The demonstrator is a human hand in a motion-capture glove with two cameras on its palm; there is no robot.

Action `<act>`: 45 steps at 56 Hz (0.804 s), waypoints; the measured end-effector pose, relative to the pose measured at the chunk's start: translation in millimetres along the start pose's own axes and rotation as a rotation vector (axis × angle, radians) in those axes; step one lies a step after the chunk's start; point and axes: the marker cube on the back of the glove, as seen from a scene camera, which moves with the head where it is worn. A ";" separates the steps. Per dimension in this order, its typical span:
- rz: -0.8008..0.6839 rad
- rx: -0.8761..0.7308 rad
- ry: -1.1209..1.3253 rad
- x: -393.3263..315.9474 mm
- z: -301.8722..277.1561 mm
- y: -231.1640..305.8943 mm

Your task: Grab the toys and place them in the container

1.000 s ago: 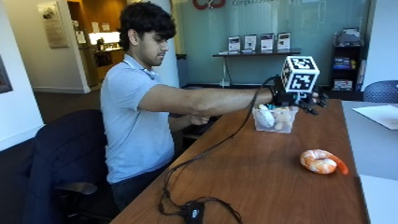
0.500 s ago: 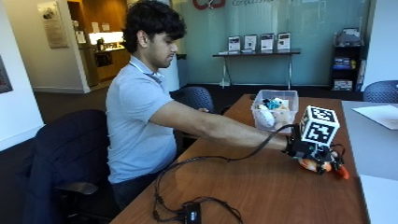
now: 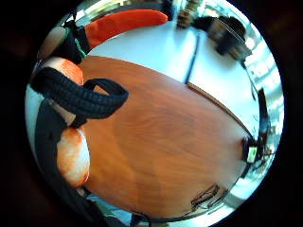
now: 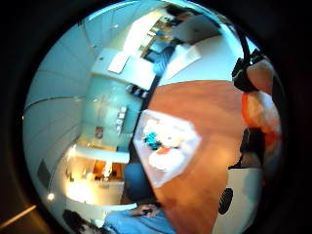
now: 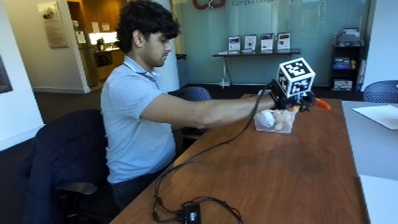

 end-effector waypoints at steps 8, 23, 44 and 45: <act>-0.151 -0.105 -0.111 -88.3 10.5 0.3; -0.288 -0.319 -0.251 -215.6 80.6 -7.6; -0.249 -0.470 -0.121 -218.4 106.4 -16.8; -0.251 -0.464 -0.118 -216.0 103.4 -15.6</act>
